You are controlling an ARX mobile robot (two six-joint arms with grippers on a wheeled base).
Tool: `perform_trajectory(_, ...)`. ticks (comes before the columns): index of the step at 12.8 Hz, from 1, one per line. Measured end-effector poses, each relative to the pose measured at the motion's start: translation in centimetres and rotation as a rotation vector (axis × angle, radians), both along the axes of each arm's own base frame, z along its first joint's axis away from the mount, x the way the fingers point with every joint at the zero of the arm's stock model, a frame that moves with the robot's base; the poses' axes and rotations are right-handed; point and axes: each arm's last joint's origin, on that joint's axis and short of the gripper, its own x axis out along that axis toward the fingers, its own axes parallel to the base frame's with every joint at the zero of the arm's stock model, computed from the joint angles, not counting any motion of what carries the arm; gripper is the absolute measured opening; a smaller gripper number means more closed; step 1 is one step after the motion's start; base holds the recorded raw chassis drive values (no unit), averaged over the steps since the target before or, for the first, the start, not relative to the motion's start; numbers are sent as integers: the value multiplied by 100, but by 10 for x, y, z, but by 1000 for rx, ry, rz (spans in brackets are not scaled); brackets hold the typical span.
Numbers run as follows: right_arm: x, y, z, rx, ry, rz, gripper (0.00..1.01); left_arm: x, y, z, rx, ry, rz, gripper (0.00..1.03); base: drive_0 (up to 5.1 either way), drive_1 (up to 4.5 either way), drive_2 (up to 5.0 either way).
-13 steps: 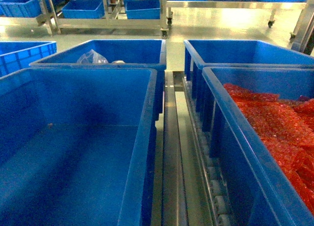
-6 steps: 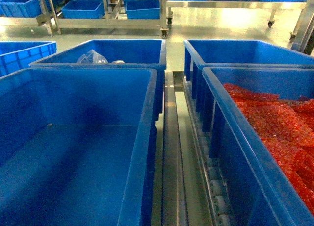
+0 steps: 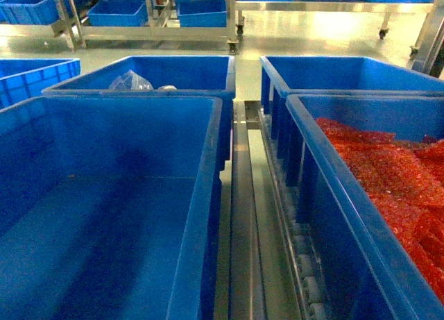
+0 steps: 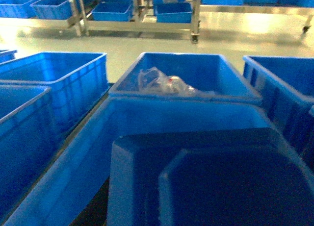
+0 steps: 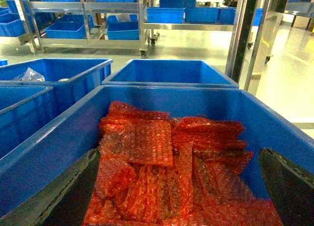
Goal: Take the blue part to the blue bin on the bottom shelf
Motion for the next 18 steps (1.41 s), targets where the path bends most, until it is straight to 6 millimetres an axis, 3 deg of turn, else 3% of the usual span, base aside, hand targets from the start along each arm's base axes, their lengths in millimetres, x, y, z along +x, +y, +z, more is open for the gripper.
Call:
perform_trajectory(2, 0, 0, 0, 0, 0, 0, 98, 32, -19, -2, -12, 15, -92, 43, 0, 0, 0)
perform_trajectory(3, 0, 0, 0, 0, 0, 0, 98, 41, -25, -15, -7, 64, -104, 50, 0, 0, 0)
perform_trajectory(4, 0, 0, 0, 0, 0, 0, 98, 43, -26, -21, -6, 89, -99, 63, 0, 0, 0)
perform_trajectory(7, 0, 0, 0, 0, 0, 0, 98, 22, -16, 7, -30, 12, -75, 100, 0, 0, 0)
perform_trajectory(9, 0, 0, 0, 0, 0, 0, 98, 21, -16, 8, -33, 6, -73, 98, 0, 0, 0)
perform_trajectory(10, 0, 0, 0, 0, 0, 0, 98, 20, -12, 6, -34, -51, -83, 90, 0, 0, 0)
perform_trajectory(13, 0, 0, 0, 0, 0, 0, 98, -1, 21, -17, 12, -68, -75, 50, 0, 0, 0)
perform_trajectory(16, 0, 0, 0, 0, 0, 0, 98, -16, 40, -30, 12, -71, -86, 9, 0, 0, 0)
perform_trajectory(17, 0, 0, 0, 0, 0, 0, 98, -20, 44, -33, 13, -70, -84, 2, 0, 0, 0)
perform_trajectory(18, 0, 0, 0, 0, 0, 0, 98, -24, 47, -36, 12, -69, -89, 2, 0, 0, 0)
